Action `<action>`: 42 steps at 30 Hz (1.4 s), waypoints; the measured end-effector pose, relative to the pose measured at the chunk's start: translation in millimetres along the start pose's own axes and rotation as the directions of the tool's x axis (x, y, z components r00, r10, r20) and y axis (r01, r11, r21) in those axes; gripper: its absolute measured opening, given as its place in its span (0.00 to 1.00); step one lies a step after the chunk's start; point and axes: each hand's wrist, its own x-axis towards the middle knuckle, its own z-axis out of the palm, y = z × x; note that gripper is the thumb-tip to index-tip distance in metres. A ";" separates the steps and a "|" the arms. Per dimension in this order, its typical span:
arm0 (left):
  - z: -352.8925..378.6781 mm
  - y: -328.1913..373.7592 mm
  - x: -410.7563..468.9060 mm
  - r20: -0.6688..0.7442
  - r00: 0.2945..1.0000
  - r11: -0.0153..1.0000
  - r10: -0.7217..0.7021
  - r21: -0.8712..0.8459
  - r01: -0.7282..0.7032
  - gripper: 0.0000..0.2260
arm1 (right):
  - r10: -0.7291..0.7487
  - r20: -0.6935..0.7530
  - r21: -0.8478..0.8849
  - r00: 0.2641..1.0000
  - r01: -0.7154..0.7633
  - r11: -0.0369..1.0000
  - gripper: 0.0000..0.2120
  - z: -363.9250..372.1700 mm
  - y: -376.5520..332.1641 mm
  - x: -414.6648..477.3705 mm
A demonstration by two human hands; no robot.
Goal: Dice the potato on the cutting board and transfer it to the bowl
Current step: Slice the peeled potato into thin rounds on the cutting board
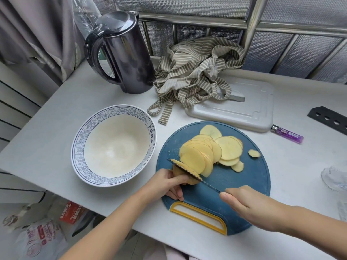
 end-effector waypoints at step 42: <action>4.2 7.4 -2.8 0.013 1.000 1.000 -0.005 0.024 0.005 0.20 | 0.148 -0.130 0.243 0.980 -0.113 0.963 0.16 11.6 -28.6 44.2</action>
